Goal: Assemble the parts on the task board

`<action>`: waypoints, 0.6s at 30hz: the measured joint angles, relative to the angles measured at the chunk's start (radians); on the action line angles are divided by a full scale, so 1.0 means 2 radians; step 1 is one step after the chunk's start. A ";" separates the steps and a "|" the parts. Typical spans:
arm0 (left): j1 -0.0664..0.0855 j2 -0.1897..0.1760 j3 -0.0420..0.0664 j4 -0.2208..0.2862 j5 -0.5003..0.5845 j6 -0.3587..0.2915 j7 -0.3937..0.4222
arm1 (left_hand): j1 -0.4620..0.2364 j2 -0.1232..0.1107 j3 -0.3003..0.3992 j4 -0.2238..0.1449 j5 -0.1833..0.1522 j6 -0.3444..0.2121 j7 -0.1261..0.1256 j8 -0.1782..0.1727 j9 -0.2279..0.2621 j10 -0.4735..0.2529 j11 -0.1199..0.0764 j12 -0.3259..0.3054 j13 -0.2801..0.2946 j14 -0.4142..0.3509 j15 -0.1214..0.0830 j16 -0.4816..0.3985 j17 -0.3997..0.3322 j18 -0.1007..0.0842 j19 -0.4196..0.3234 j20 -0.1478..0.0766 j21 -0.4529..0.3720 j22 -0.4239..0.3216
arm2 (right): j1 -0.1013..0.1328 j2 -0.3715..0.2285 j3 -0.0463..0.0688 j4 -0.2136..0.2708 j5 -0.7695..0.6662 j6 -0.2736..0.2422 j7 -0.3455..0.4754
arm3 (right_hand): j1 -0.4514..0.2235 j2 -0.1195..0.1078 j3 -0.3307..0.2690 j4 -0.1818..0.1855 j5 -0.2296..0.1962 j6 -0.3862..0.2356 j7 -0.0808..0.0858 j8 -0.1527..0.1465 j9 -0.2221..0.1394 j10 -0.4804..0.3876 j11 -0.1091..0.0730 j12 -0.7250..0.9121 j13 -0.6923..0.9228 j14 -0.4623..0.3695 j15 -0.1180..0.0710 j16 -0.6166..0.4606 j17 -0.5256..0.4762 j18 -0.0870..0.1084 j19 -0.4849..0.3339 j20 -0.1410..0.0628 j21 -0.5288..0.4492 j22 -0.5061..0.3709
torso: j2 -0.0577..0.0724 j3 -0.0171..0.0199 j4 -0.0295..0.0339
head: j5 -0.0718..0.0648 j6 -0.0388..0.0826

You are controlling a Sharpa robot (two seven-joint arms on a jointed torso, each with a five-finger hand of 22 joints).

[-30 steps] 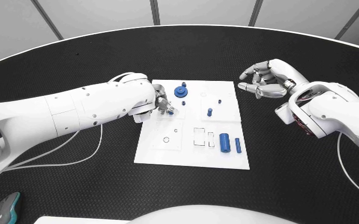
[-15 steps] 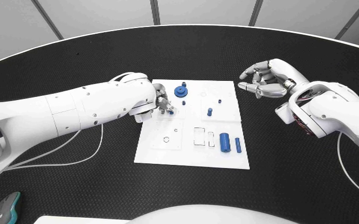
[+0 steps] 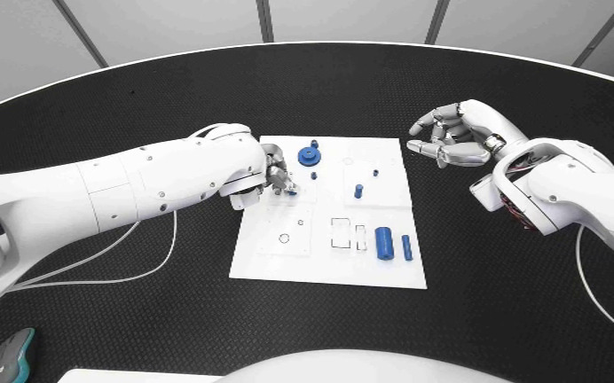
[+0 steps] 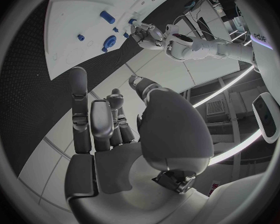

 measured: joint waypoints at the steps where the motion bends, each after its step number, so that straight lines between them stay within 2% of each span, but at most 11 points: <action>1: 0.000 0.000 0.000 0.000 0.001 -0.001 0.000 | 0.000 0.000 0.001 0.001 0.000 0.000 0.000 0.000 0.001 0.000 0.000 0.000 0.000 0.000 0.000 0.000 0.000 0.000 0.000 0.000 0.000 0.000 | 0.000 0.000 0.000 0.000 0.000 0.000 0.000 | 0.000 0.000 0.000 0.000 0.000 0.000 0.000 0.000 0.000 0.000 0.000 0.000 0.000 0.000 0.000 0.000 0.000 0.000 0.000 0.000 0.000 0.000 | 0.000 0.0000 0.0001 | 0.000 0.000; 9: 0.000 -0.001 0.000 0.000 0.004 -0.009 0.003 | -0.006 0.000 0.004 0.004 0.000 -0.001 -0.001 0.006 0.006 0.000 0.000 0.000 0.000 0.000 0.000 0.000 0.000 0.000 0.000 0.000 0.000 0.001 | 0.000 0.000 0.000 0.000 0.000 0.000 0.000 | 0.000 0.000 0.000 0.000 0.002 0.000 0.000 0.002 0.000 0.000 0.000 0.000 0.000 0.000 0.000 0.000 0.000 0.000 0.000 0.000 0.000 0.000 | 0.000 0.0000 0.0001 | 0.001 0.001; 13: 0.000 -0.002 0.000 0.001 0.006 -0.011 0.004 | -0.010 -0.001 0.011 -0.001 0.000 -0.004 0.000 0.008 0.006 0.000 0.000 0.000 -0.001 0.000 0.000 0.000 0.000 0.000 0.000 0.000 0.000 0.001 | 0.000 0.000 0.000 -0.001 0.000 0.000 0.001 | 0.000 0.000 0.000 0.000 0.002 0.000 0.000 0.002 0.000 0.000 0.000 0.000 0.000 0.000 0.000 0.000 0.000 0.000 0.000 0.000 0.000 0.000 | 0.000 0.0001 0.0001 | 0.001 0.001; 17: 0.000 -0.005 0.000 0.003 0.008 -0.010 0.005 | -0.015 -0.005 0.030 -0.013 0.000 -0.006 0.002 0.010 0.007 0.001 -0.001 -0.003 -0.004 0.000 0.000 0.000 0.000 0.000 0.000 0.000 0.000 0.001 | 0.000 0.000 0.000 -0.001 0.000 0.000 0.001 | 0.000 0.000 0.000 0.000 0.002 0.000 0.000 0.002 0.000 0.000 0.000 0.000 0.000 0.000 0.000 0.000 0.000 0.000 0.000 0.000 0.000 0.000 | 0.000 0.0003 0.0002 | 0.001 0.001; 18: 0.000 -0.006 0.000 0.004 0.008 -0.009 0.005 | -0.017 -0.007 0.042 -0.024 -0.001 -0.006 0.003 0.010 0.007 0.001 -0.001 -0.003 -0.004 0.000 0.000 0.000 0.000 0.000 0.000 0.000 0.000 0.001 | 0.000 0.000 0.000 -0.001 0.000 0.000 0.001 | 0.000 0.000 0.000 0.000 0.002 0.000 0.000 0.002 0.000 0.000 0.000 0.000 0.000 0.000 0.000 0.000 0.000 0.000 0.000 0.000 0.000 0.000 | 0.000 0.0003 0.0002 | 0.001 0.002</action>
